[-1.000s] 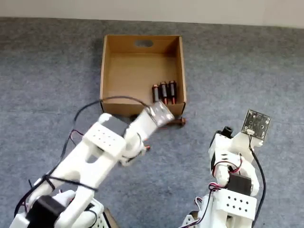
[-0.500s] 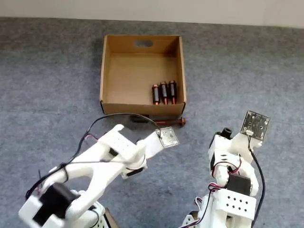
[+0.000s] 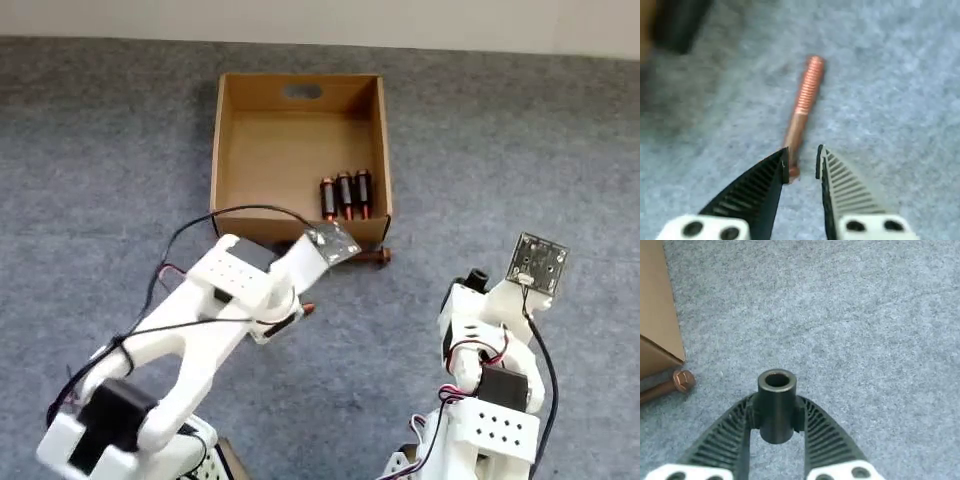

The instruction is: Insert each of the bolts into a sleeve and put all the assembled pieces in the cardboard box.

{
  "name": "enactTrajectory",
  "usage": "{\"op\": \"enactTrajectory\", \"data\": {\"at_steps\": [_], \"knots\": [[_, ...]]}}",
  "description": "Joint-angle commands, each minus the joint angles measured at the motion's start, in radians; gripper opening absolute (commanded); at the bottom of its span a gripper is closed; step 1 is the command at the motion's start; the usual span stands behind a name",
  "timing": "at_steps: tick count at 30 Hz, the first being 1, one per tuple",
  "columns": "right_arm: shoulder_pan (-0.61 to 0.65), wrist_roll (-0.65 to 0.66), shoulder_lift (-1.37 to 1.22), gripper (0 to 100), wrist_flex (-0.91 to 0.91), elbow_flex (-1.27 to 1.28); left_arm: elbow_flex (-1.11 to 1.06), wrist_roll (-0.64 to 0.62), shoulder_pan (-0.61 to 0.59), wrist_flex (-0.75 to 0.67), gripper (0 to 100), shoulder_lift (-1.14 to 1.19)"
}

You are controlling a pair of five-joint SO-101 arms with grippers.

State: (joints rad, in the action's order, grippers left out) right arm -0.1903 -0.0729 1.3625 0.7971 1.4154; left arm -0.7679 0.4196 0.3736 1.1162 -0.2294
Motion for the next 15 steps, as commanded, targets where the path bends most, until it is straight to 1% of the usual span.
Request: {"op": "enactTrajectory", "data": {"at_steps": [1,4,7,9,15], "knots": [[-0.008,-0.011,0.013,0.5,-0.022,-0.008,-0.033,-0.006,-0.021,-0.069,12,-0.082],[-0.008,-0.011,0.013,0.5,-0.022,-0.008,-0.079,-0.011,-0.036,-0.167,12,-0.088],[-0.008,-0.011,0.013,0.5,-0.022,-0.007,-0.099,-0.097,-0.036,-0.213,12,-0.096],[-0.008,-0.011,0.013,0.5,-0.022,-0.007,-0.081,-0.135,-0.033,-0.187,12,-0.108],[-0.008,-0.011,0.013,0.5,-0.022,-0.007,-0.024,-0.135,-0.018,0.029,12,-0.199]]}}
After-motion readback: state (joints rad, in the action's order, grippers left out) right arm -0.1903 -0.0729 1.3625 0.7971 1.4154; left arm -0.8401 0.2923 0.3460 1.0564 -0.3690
